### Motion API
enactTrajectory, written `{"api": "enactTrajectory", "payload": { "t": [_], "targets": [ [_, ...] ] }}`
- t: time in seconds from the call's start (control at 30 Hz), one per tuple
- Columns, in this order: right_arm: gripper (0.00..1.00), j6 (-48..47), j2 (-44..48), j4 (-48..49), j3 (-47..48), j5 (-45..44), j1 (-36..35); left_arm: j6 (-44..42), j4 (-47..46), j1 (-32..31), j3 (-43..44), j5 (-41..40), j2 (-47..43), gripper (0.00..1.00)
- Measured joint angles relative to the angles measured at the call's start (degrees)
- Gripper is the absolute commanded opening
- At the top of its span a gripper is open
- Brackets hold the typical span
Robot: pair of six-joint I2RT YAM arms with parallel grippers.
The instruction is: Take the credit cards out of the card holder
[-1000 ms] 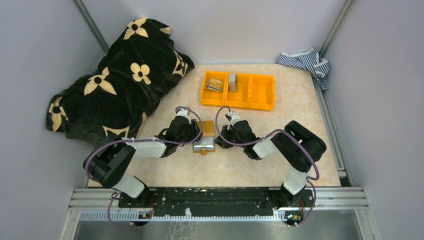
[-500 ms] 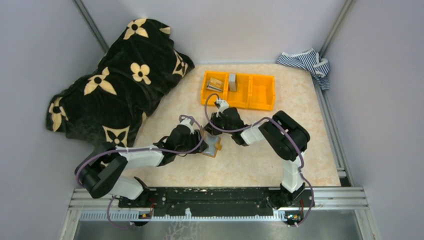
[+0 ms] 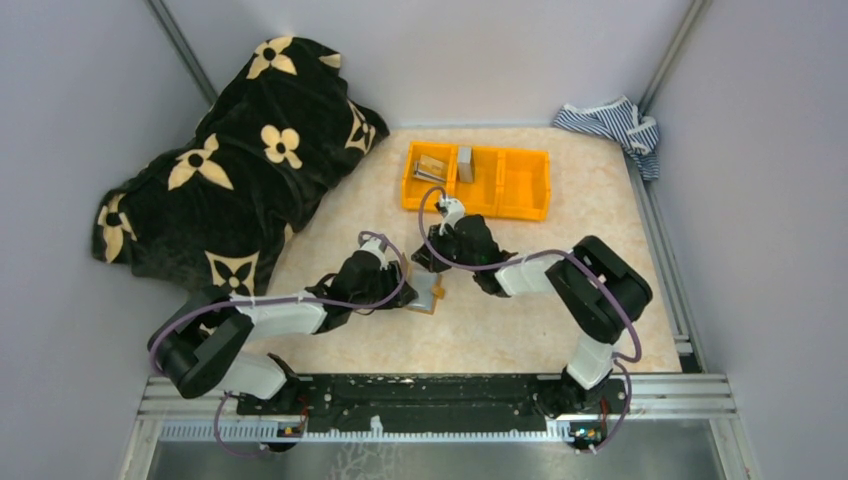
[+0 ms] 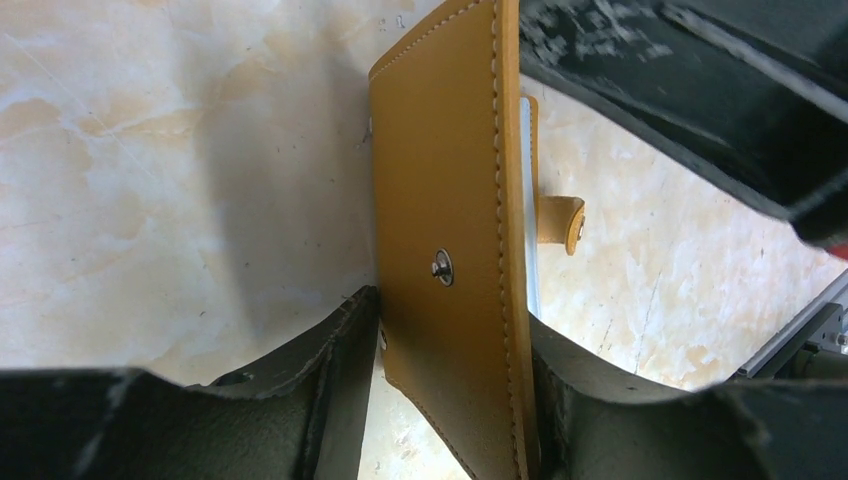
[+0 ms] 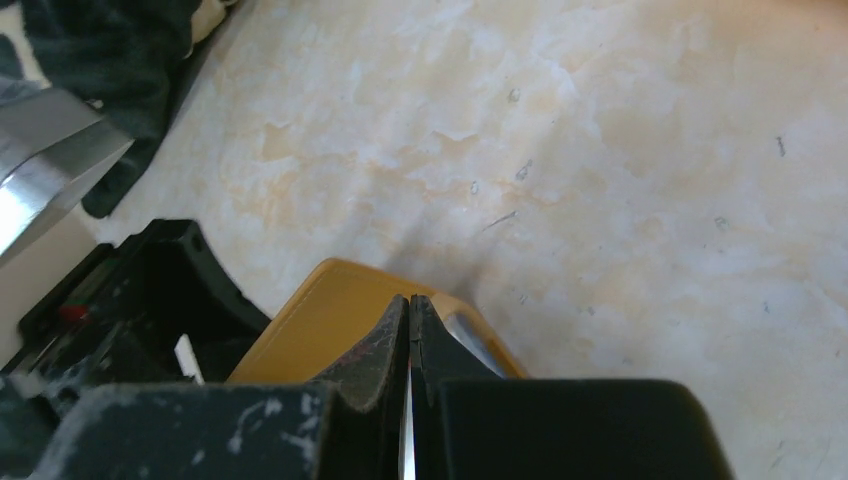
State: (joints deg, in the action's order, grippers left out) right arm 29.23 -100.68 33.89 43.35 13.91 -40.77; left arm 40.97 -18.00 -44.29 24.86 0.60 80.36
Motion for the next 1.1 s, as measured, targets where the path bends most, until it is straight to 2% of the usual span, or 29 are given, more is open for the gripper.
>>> {"api": "enactTrajectory", "payload": {
  "t": [0.13,0.37,0.6,0.8,0.97,1.1],
  "targets": [
    [0.00,1.0,3.0,1.5,-3.4,-0.1,-1.2,0.2,-0.5,0.0,0.0,0.4,0.2,0.52],
    [0.00,3.5,0.7,4.5,-7.6,-1.3,-6.5,0.0,1.3,0.0,0.0,0.7,-0.9,0.56],
    [0.00,6.4,-1.8,9.8,-9.9,-1.2,-6.8,-0.5,11.8,-0.3,0.4,0.1,-8.3,0.57],
    [0.00,7.0,-3.3,12.1,-9.9,-1.0,-6.8,-2.6,19.9,-0.3,4.4,-1.5,-18.0,0.57],
    [0.00,7.4,-4.8,14.6,-9.9,-0.5,-6.8,-6.1,19.5,-0.3,7.2,-1.4,-23.8,0.57],
    [0.00,7.6,-5.3,15.5,-9.9,-0.5,-6.8,-7.3,18.6,-0.3,10.0,0.4,-23.9,0.57]
  ]
}}
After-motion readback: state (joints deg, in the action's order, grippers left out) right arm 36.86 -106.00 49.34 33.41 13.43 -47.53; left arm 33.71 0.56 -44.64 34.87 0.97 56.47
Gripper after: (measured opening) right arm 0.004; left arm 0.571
